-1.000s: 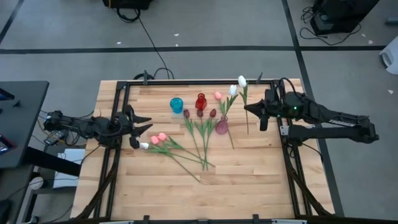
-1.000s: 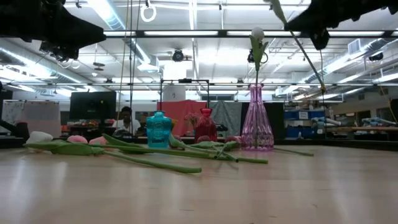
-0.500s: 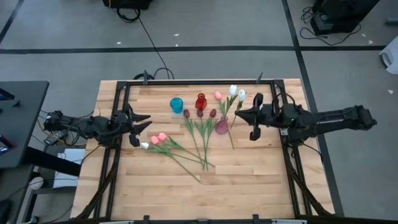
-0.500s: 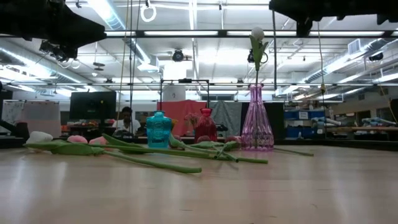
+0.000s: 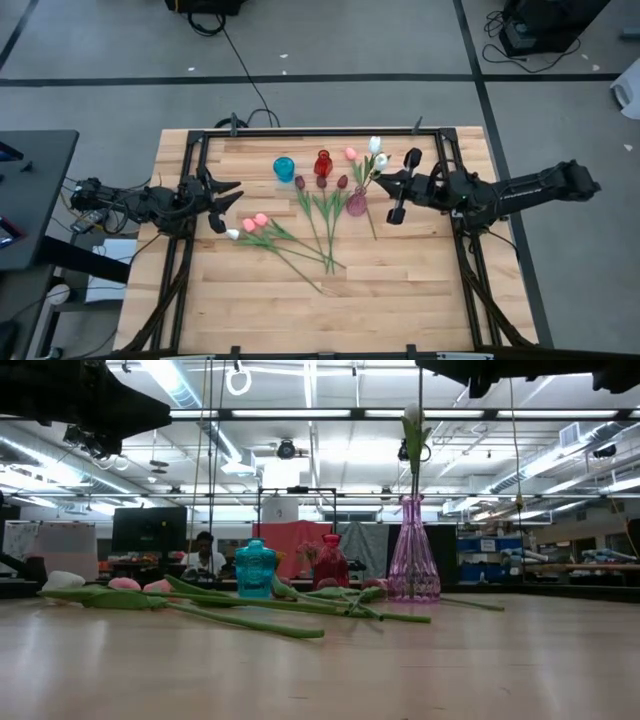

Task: Sort flowers into vase by color
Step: Put the right white flower into the pink vase

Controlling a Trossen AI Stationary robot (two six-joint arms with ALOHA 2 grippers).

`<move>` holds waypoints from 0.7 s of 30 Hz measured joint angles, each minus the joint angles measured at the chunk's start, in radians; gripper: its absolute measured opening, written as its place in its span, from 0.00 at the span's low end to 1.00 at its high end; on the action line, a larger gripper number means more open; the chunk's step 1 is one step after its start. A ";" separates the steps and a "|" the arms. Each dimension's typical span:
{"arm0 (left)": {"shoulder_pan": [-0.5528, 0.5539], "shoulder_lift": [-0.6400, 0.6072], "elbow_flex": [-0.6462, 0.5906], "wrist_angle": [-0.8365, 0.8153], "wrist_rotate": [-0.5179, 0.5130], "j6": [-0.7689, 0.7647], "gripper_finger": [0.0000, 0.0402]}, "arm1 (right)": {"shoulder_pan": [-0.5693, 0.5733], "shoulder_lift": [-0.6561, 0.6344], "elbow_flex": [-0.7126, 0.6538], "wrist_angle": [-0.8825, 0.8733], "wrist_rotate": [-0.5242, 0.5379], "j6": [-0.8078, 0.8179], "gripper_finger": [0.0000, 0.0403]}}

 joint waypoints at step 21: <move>0.000 0.000 0.000 -0.002 -0.001 0.000 0.33 | -0.080 0.184 0.000 -0.214 0.111 0.327 0.21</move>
